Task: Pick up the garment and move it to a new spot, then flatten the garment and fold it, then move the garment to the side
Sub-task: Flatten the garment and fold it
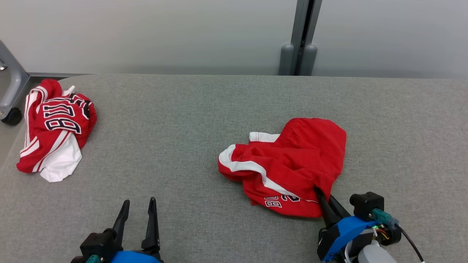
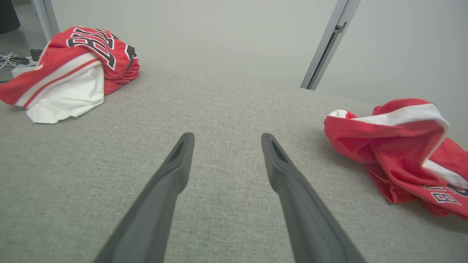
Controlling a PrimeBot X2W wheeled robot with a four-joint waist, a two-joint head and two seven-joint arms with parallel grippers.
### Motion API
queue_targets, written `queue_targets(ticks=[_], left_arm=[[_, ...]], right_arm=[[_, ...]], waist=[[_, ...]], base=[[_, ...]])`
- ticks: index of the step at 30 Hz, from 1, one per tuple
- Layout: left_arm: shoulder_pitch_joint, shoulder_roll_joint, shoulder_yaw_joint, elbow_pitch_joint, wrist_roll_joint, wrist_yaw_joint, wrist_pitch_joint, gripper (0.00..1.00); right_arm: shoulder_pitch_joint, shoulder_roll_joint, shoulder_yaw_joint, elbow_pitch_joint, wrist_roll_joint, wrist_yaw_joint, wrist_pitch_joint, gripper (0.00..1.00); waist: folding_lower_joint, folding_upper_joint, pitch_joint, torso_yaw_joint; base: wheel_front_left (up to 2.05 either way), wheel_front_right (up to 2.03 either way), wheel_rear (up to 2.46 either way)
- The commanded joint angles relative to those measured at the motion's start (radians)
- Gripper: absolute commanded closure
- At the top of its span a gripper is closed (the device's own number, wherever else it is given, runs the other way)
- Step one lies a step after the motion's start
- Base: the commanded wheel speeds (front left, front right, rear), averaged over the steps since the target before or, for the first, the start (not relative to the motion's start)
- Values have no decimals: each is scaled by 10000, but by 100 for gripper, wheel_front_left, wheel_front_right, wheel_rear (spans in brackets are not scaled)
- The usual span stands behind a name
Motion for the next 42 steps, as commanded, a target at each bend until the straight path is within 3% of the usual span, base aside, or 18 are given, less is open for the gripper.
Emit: queue_targets(ticks=[1, 9, 13, 16, 21, 25, 27, 29, 31, 37, 42], left_arm=[[11, -17, 5, -6, 75, -36, -27, 0], [52, -27, 39, -17, 111, -61, -27, 0], [86, -28, 21, -22, 95, -71, -27, 0], [24, -30, -16, -13, 88, -77, -27, 0], [-154, -29, -124, 23, 67, -85, -27, 0], [-251, -29, -183, 50, 35, -88, -27, 0], [-273, -30, -175, 44, 34, -83, -27, 0], [-277, -31, -166, 57, 39, -85, -27, 0], [-286, -31, -193, 62, 28, -86, -27, 0], [-354, -31, -345, 21, 7, -89, -27, 0], [-317, -30, -390, -9, -48, -92, -27, 0]], right_arm=[[168, -29, -16, -227, -103, -1, -44, 100], [754, -32, -186, -1638, 634, 1, 91, 100], [1000, -37, -956, -2190, 469, -1, 608, 100], [1015, -392, -1702, -2435, 50, -1, 1053, 100], [673, -828, -2431, -1974, -546, 1, 1908, 100], [390, -918, -2741, -1464, -797, 1, 1908, 100], [291, -825, -2876, -1310, -791, 1, 1718, 71], [221, -785, -3013, -1133, -851, 1, 1531, 54], [155, -772, -3273, -970, -994, -1, 1261, 0], [-57, -670, -4063, -741, -1570, 1, 545, 0], [-55, -540, -4154, -917, -1904, 1, 338, 0]], waist=[[-1, 0, -40, -91], [-1, 0, -155, -372], [-1, 0, -190, -463], [-1, 0, -163, -470], [-1, 0, -62, -390], [-1, 0, -21, -250], [-1, 0, -18, -213], [-1, 0, -27, -190], [-1, 0, -46, -178], [-1, 0, -126, -260], [-1, 0, -190, -357]], base=[[0, 0, 0], [0, 0, 0], [0, 0, 0], [0, 0, 0], [0, 0, 0], [0, 0, 0], [0, 0, 0], [0, 0, 0], [0, 0, 0], [0, 0, 0], [0, 0, 0]])
